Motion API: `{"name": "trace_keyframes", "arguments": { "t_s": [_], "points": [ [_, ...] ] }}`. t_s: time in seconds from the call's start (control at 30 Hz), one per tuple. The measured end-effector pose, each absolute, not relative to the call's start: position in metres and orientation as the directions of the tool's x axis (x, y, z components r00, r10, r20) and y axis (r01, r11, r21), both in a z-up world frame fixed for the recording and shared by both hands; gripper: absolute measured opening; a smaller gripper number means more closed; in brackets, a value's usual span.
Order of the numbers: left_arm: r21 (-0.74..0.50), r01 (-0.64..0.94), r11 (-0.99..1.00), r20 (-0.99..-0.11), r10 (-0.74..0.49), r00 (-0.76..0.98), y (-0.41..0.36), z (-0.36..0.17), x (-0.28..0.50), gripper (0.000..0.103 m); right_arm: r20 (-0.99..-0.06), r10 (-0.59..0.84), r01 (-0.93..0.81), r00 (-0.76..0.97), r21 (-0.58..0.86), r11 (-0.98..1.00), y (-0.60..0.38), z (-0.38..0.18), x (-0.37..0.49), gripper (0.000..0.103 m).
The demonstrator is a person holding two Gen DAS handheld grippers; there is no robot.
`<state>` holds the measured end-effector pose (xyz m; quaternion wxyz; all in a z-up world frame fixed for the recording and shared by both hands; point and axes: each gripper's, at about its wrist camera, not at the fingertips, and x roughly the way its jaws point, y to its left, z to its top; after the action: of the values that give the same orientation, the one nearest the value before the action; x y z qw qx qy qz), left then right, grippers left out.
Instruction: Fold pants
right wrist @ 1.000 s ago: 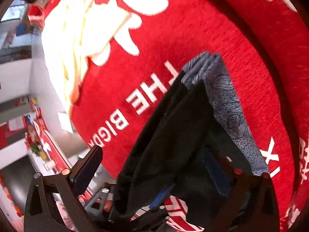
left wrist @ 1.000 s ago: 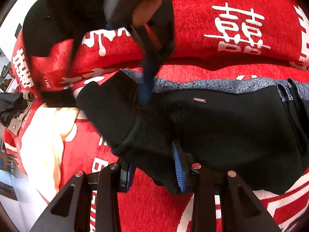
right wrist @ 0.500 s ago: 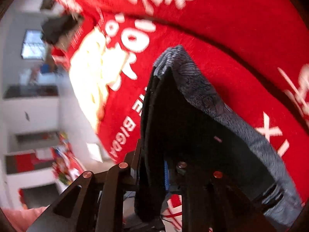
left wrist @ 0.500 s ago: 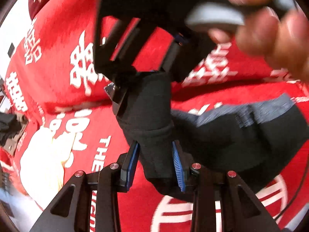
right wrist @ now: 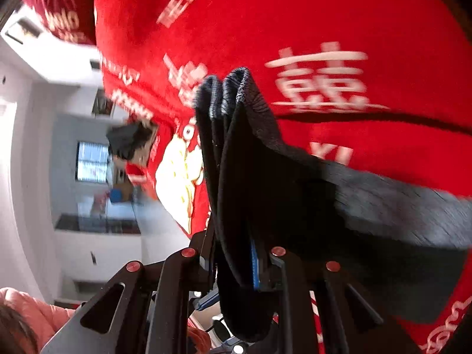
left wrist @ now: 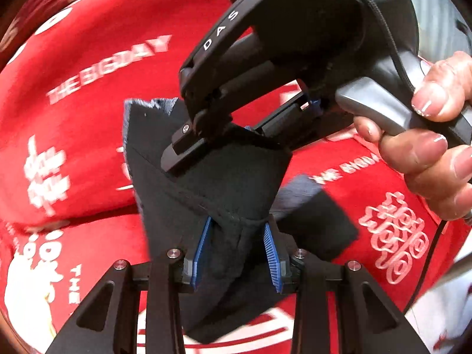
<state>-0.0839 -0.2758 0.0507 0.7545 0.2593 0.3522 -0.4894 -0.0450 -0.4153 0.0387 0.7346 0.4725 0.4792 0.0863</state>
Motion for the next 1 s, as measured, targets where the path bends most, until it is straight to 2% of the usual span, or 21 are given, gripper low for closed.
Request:
{"name": "trace_keyframes", "arguments": {
  "t_s": [0.27,0.47,0.57,0.63,0.67,0.8,0.9,0.97,1.0],
  "points": [
    [0.086,0.977,0.193,-0.852,-0.495,0.173,-0.33,0.001,-0.158,0.036,-0.613,0.514,0.467,0.599,0.79,0.398,-0.475,-0.022,-0.152,0.019],
    [0.073,0.985,0.155,-0.905,-0.404,0.131,-0.352,-0.041,-0.18,0.036,-0.716,0.461,0.587,0.524,0.696,0.414,-0.5,-0.084,-0.187,0.019],
    [0.062,0.988,0.142,-0.916,-0.385,0.113,-0.352,-0.044,-0.185,0.037,-0.72,0.462,0.608,0.518,0.69,0.393,-0.502,-0.102,-0.192,0.019],
    [0.054,0.989,0.138,-0.917,-0.386,0.104,-0.348,-0.039,-0.185,0.045,-0.726,0.449,0.607,0.521,0.685,0.403,-0.5,-0.1,-0.193,0.019],
    [0.05,0.988,0.145,-0.916,-0.389,0.103,-0.344,-0.035,-0.183,0.053,-0.739,0.436,0.61,0.514,0.672,0.419,-0.498,-0.097,-0.192,0.022],
    [0.025,0.976,0.217,-0.924,-0.367,0.106,-0.323,-0.019,-0.163,0.054,-0.803,0.382,0.618,0.457,0.596,0.512,-0.49,-0.081,-0.195,0.027],
    [0.039,0.954,0.298,-0.936,-0.324,0.14,-0.308,-0.015,-0.135,0.054,-0.869,0.3,0.634,0.394,0.493,0.596,-0.474,-0.069,-0.191,0.036],
    [0.042,0.924,0.379,-0.947,-0.28,0.158,-0.296,-0.015,-0.11,0.054,-0.914,0.227,0.642,0.335,0.398,0.656,-0.47,-0.068,-0.197,0.057],
    [0.045,0.906,0.42,-0.952,-0.256,0.166,-0.289,-0.016,-0.099,0.054,-0.931,0.19,0.642,0.311,0.353,0.68,-0.464,-0.067,-0.199,0.06]
  ]
}}
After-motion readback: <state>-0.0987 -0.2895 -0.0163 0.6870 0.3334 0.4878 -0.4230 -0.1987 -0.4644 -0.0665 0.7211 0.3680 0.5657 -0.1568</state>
